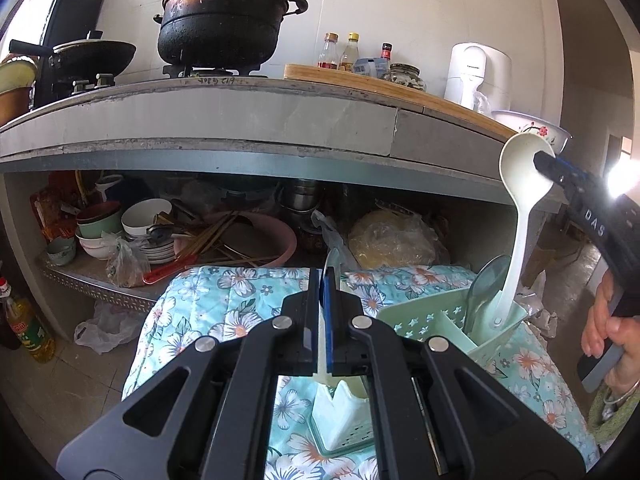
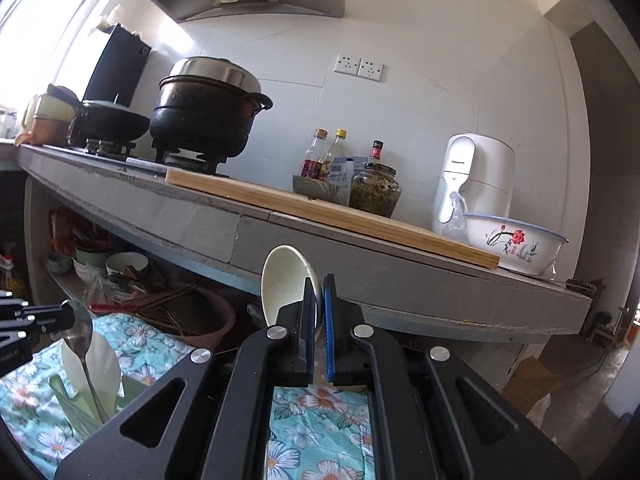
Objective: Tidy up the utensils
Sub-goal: 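Lift the metal spoon with the left tool while the right tool carries the ladle to the holder, then open both tools to drop the spoon and ladle into the mint-green holder, then move both tools down to the bamboo chopsticks lying beside the holder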
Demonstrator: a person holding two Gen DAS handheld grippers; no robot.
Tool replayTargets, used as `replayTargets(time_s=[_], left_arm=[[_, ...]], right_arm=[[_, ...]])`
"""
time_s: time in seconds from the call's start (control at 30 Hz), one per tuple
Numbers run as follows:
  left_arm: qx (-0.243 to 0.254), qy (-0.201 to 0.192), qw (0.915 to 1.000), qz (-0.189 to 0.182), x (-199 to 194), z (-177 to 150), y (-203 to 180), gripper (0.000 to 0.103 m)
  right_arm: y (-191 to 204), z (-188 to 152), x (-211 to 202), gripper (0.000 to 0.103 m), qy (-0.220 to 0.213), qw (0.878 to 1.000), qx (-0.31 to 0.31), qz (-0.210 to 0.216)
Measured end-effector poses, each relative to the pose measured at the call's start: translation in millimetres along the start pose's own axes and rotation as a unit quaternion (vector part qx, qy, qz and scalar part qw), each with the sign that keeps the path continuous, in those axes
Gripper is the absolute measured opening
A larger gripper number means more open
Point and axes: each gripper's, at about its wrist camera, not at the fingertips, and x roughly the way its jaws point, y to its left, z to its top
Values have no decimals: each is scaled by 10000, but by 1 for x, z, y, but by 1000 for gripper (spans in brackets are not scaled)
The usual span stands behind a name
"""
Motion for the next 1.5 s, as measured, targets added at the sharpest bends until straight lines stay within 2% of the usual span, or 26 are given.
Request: replayTargets(time_s=[0.17, 0.23, 0.33, 0.47, 0.6, 0.67, 0.73, 0.8, 0.97, 1.1, 1.27, 1.4, 1.5], left_arm=[[-165, 103, 9996, -203, 0, -1, 6, 2], [-200, 103, 9994, -266, -2, -2, 8, 7], [-266, 38, 9991, -339, -11, -2, 11, 19], [-396, -41, 9982, -450, -24, 0, 14, 44], [-389, -133, 9977, -531, -44, -1, 13, 62], [-370, -142, 9975, -580, -54, -3, 12, 69], [-378, -90, 9969, -687, -63, -7, 11, 75], [-383, -7, 9962, -778, -71, -13, 10, 81], [-423, 411, 9943, -887, -83, -37, 7, 85], [-399, 896, 9922, -769, -82, -68, 3, 87], [-392, 1541, 9844, -754, -76, -108, 3, 89], [-375, 2228, 9717, -686, -63, -142, 4, 89], [-443, 2810, 9561, -709, -51, -167, 6, 89]], right_arm=[[5, -14, -5, 4, 173, 9997, -8, 150], [4, -19, -6, 4, 280, 9993, 86, 231], [-1, -30, -8, 4, 512, 9974, 327, 391], [-5, -45, -9, 5, 888, 9919, 611, 677], [-7, -58, -11, 7, 1230, 9847, 791, 952], [-10, -62, -15, 18, 1350, 9809, 922, 1052], [-15, -63, -21, 42, 1374, 9782, 1069, 1131], [-22, -63, -29, 44, 1348, 9763, 1197, 1201], [-42, -62, -49, 44, 1405, 9667, 1646, 1365], [-59, -73, -63, 46, 1653, 9485, 2187, 1585], [-63, -104, -82, 52, 2270, 9185, 2644, 1870], [-52, -140, -95, 52, 3011, 8822, 2964, 2078], [-37, -168, -102, 52, 3515, 8496, 3156, 2345]])
